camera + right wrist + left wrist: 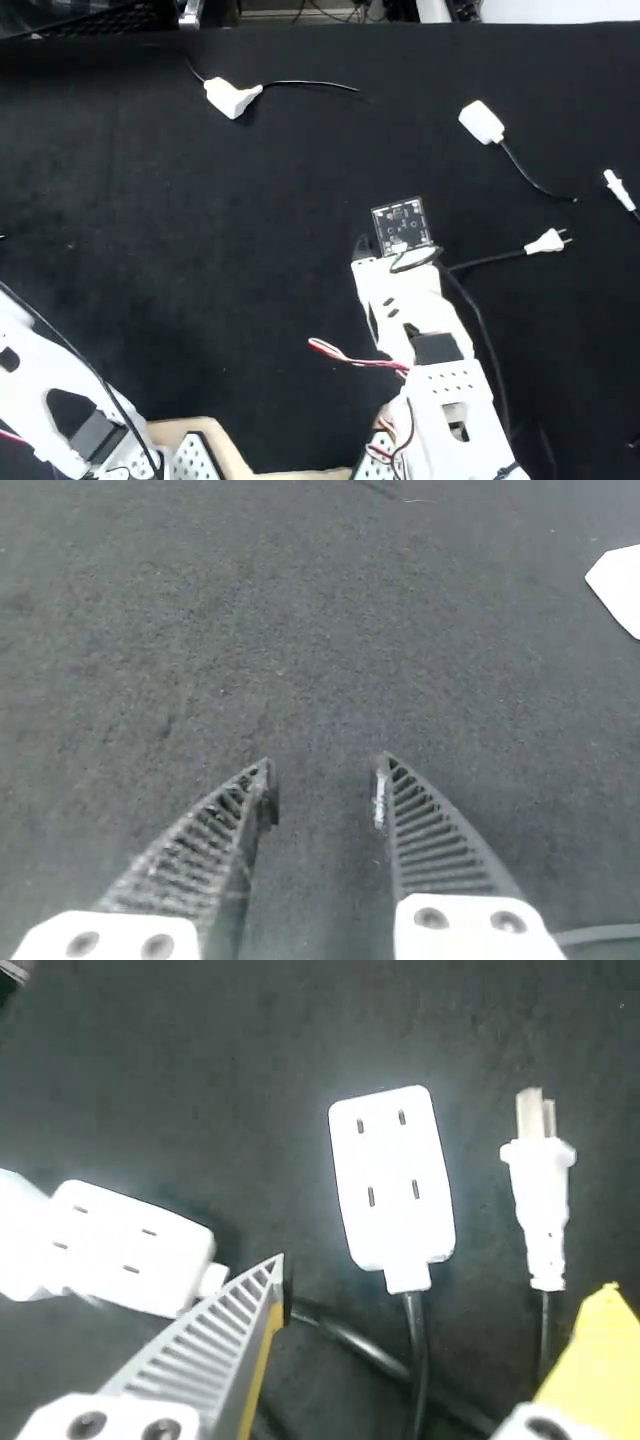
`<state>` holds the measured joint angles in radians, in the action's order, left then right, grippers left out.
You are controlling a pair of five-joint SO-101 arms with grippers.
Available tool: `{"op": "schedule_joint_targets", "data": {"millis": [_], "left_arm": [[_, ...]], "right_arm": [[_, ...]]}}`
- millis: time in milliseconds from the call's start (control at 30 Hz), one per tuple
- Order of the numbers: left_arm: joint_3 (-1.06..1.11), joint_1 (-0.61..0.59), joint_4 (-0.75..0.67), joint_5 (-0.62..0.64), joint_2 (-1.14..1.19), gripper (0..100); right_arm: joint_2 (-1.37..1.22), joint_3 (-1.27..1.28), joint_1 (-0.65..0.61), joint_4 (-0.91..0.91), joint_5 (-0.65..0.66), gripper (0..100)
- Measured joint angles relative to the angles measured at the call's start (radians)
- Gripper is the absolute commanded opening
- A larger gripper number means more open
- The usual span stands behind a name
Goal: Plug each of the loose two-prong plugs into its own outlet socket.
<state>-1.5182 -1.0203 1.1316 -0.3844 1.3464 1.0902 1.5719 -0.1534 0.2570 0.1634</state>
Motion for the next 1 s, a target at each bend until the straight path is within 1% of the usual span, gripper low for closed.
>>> {"op": "schedule_joint_targets", "data": {"millis": [233,400,467,600,700,800,1000], "left_arm": [[-0.029,0.003,-0.075,0.0,0.084,43],[-0.035,0.003,-0.08,0.003,0.097,41],[-0.04,0.003,-0.08,0.003,0.098,34],[-0.041,0.014,-0.077,0.003,0.1,14],[-0.054,0.029,-0.048,-0.003,0.098,3],[-0.06,0.031,-0.021,-0.003,0.098,4],[-0.06,0.029,0.015,-0.005,0.101,3]], "right_arm": [[0.0,0.006,0.0,0.0,0.0,15.8],[0.0,0.012,0.0,-0.006,0.0,15.8],[0.0,0.014,0.0,-0.006,0.0,15.8],[0.0,0.014,0.0,-0.006,0.0,15.8],[0.0,0.014,0.0,-0.006,0.0,15.8],[0.0,0.014,0.0,-0.006,0.0,15.8],[0.0,0.014,0.0,-0.006,0.0,15.8]]}}
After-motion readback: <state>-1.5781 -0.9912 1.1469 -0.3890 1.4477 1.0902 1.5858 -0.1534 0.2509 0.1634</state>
